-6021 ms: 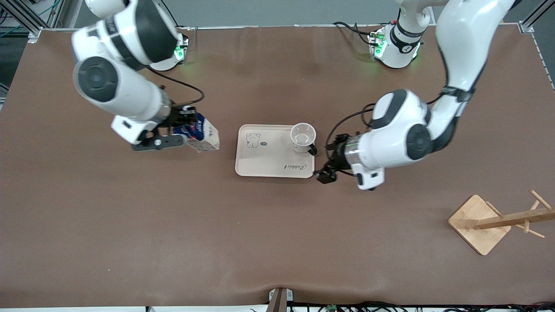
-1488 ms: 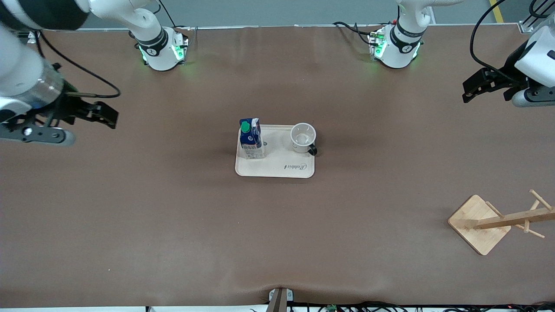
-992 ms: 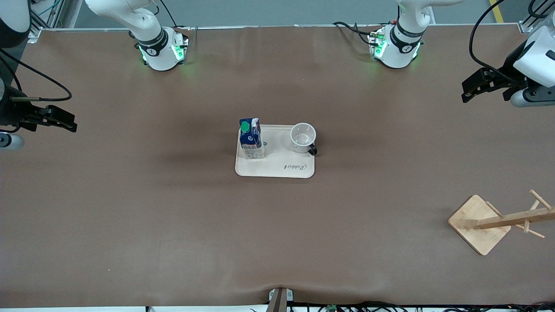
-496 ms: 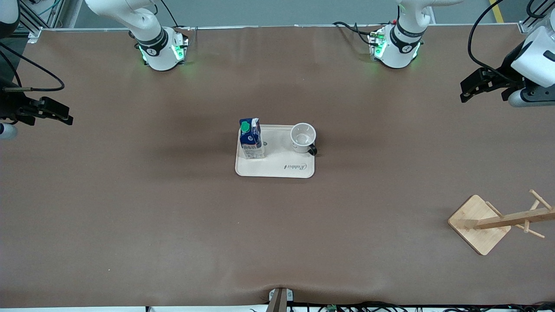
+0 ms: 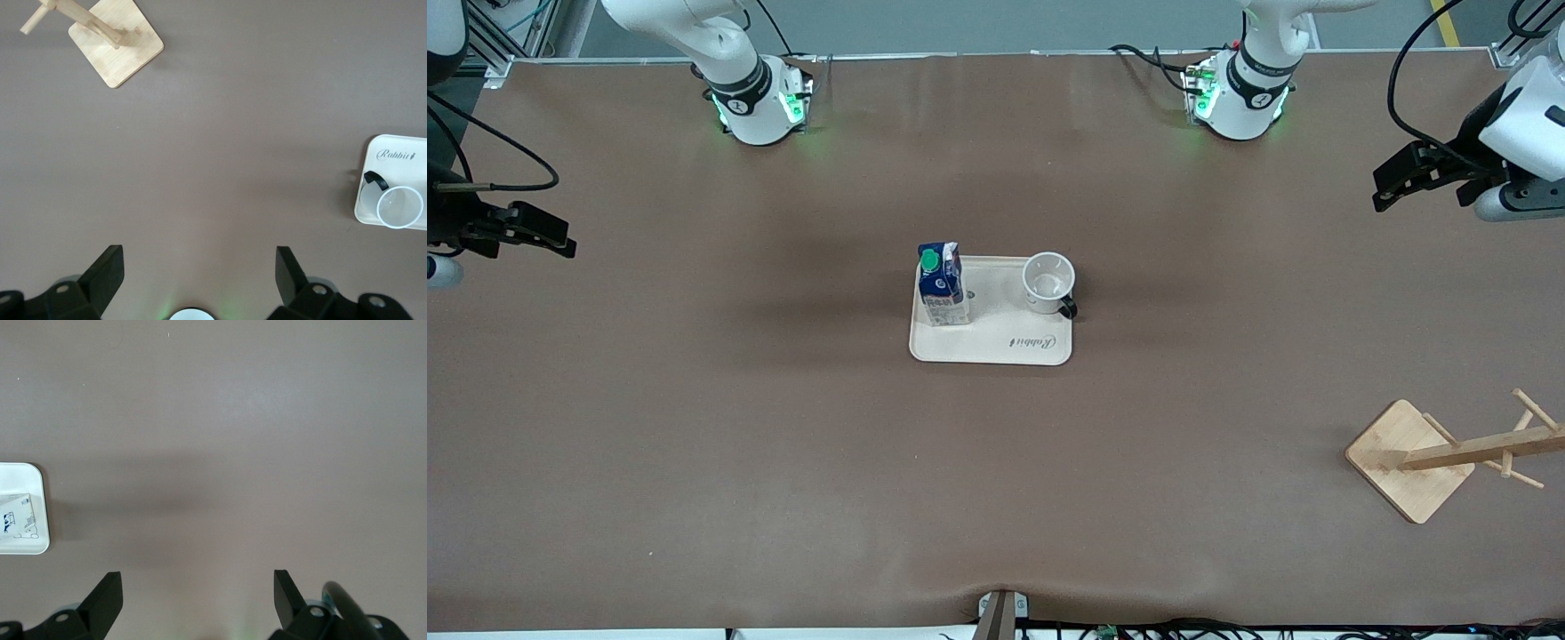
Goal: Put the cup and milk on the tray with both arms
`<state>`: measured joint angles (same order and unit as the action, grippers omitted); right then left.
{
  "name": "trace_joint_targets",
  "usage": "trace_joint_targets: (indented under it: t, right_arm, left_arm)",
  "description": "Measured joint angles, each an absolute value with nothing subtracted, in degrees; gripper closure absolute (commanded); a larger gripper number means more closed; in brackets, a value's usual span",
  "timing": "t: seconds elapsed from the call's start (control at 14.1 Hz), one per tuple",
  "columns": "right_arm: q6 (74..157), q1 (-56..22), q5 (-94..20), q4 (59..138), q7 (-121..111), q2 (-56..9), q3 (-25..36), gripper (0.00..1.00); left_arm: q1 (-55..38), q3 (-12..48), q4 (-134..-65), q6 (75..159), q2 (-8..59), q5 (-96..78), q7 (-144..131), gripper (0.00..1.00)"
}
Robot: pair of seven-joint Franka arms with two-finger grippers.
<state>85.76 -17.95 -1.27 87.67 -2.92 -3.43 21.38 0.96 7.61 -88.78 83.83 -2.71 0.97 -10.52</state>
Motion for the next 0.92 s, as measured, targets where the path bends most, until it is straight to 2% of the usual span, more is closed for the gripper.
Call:
trace_joint_targets:
  t: [0.21,0.35,0.64,0.92]
  right_arm:
    - [85.75,-2.58,-1.21,87.67,-2.92,-3.38,5.86,0.0]
    - [85.75,3.93,-1.21,87.68,-2.92,-3.38,-0.46,0.0]
    - [86.67,5.29,-1.21,88.72,-2.92,-2.83,-1.64,0.0]
    - [90.03,5.28,-1.21,94.77,-2.82,2.1,-2.61,0.0]
  left_arm:
    - [0.97,7.61,-88.88,83.83,-2.71,0.97,-11.29,0.0]
    - [0.98,7.61,-88.94,83.83,-2.71,0.97,-11.3,0.0]
    - [1.0,7.61,-88.96,83.83,-2.71,0.97,-11.27,0.0]
    - [1.07,7.5,-88.97,83.86,-2.68,0.97,-11.27,0.0]
